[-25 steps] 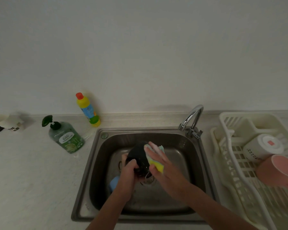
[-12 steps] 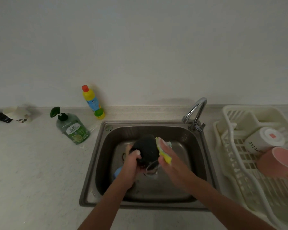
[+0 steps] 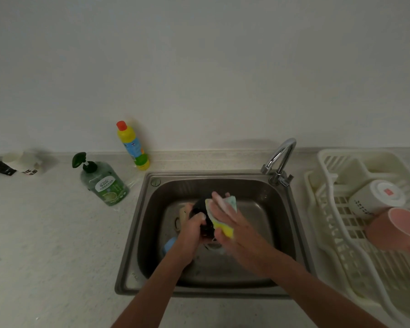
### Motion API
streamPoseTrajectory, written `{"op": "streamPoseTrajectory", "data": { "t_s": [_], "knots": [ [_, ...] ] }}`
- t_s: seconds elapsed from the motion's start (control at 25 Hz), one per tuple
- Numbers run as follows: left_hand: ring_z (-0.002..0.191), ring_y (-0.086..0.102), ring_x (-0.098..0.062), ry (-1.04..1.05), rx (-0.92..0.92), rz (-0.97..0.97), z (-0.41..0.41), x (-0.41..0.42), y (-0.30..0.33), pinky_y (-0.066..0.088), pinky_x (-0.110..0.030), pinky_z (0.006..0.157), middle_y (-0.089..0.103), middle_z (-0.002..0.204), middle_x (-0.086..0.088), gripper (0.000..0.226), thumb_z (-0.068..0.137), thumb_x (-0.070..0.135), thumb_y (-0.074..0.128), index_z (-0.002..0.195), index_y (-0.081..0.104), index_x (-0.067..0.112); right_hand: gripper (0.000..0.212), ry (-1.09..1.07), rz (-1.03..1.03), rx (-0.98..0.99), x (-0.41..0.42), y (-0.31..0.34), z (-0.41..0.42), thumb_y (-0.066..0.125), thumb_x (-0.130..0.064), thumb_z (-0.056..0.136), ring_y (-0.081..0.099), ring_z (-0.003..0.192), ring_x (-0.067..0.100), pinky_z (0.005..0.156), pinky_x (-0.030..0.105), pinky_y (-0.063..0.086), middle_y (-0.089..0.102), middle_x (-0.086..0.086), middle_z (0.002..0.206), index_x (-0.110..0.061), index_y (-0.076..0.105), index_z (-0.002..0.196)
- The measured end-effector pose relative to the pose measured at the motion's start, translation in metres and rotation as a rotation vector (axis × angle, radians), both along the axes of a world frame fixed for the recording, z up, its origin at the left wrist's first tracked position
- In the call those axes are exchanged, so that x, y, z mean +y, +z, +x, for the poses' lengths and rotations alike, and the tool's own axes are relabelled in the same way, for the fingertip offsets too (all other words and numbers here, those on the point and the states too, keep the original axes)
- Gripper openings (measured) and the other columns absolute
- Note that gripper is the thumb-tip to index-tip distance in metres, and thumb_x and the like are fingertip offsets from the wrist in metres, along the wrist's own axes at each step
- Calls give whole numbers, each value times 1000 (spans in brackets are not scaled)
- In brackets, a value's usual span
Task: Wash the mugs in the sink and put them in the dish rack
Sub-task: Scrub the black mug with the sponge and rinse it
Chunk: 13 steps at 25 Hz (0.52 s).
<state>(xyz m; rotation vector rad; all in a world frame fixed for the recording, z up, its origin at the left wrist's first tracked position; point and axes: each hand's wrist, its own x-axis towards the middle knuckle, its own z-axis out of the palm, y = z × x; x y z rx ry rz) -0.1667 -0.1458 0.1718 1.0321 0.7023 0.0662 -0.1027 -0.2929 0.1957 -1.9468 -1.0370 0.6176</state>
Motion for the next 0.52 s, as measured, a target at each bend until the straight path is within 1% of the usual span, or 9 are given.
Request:
{"op": "streamPoseTrajectory", "data": {
  "t_s": [0.08, 0.12, 0.16, 0.2, 0.24, 0.28, 0.36, 0.44, 0.52],
  "knots": [
    [101, 61, -35, -32, -27, -9, 1, -6, 0, 59, -41, 64, 51, 125, -29, 46, 76, 11, 51, 121, 39, 8, 51, -94, 41, 153, 0, 4, 18, 34, -40, 106, 22, 142, -6, 114, 14, 24, 8, -28, 159, -47, 14, 152],
    [101, 60, -36, 3, -38, -46, 3, -6, 2, 59, -41, 62, 51, 125, -27, 43, 79, 10, 49, 121, 40, 9, 49, -151, 48, 202, -2, 4, 24, 31, -41, 105, 34, 134, -7, 106, 7, 30, 16, -24, 156, -47, 15, 151],
    [99, 60, -35, 59, -58, -88, 5, -4, 5, 58, -40, 59, 52, 123, -25, 35, 86, 6, 44, 121, 41, 10, 48, -182, 57, 227, -6, 4, 24, 30, -41, 105, 36, 134, -5, 103, 4, 29, 18, -21, 155, -46, 14, 150],
    [96, 60, -33, 113, -70, -115, 8, 0, 7, 58, -41, 57, 52, 120, -22, 30, 91, 3, 37, 119, 41, 11, 47, -171, 61, 225, -8, 3, 19, 30, -42, 105, 28, 142, 1, 107, 7, 23, 14, -21, 158, -47, 12, 149],
    [95, 60, -33, 136, -67, -119, 11, 5, 6, 57, -43, 56, 53, 116, -21, 28, 92, 1, 34, 117, 41, 13, 49, -137, 49, 211, -9, -1, 13, 32, -42, 105, 14, 149, 1, 113, 13, 18, 8, -24, 160, -48, 11, 149],
    [94, 60, -33, 129, -54, -99, 12, 8, 4, 57, -43, 57, 54, 114, -20, 26, 92, 1, 34, 115, 41, 13, 53, -91, 36, 135, -7, -4, 6, 34, -42, 104, 3, 150, -1, 117, 19, 14, 2, -26, 161, -48, 10, 150],
    [95, 61, -31, 50, -13, -9, 13, 5, -3, 56, -40, 60, 55, 116, -20, 29, 85, 7, 44, 113, 41, 15, 55, 3, -17, -105, 1, -7, 6, 37, -42, 103, -7, 149, -1, 117, 21, 11, -3, -29, 161, -42, 12, 153],
    [98, 62, -31, -51, -6, 32, 9, -2, -5, 57, -38, 65, 55, 120, -21, 43, 75, 15, 49, 117, 42, 16, 54, -5, -42, -146, 9, -3, 22, 35, -47, 104, -6, 149, 0, 115, 20, 12, -4, -31, 160, -41, 15, 154],
    [100, 62, -32, -16, -44, -29, 10, -3, -5, 58, -38, 64, 55, 119, -21, 43, 80, 13, 48, 123, 42, 14, 54, -102, -24, 28, 7, 0, 36, 30, -52, 101, 9, 147, -3, 114, 17, 15, 3, -32, 158, -47, 13, 153]
  ]
}}
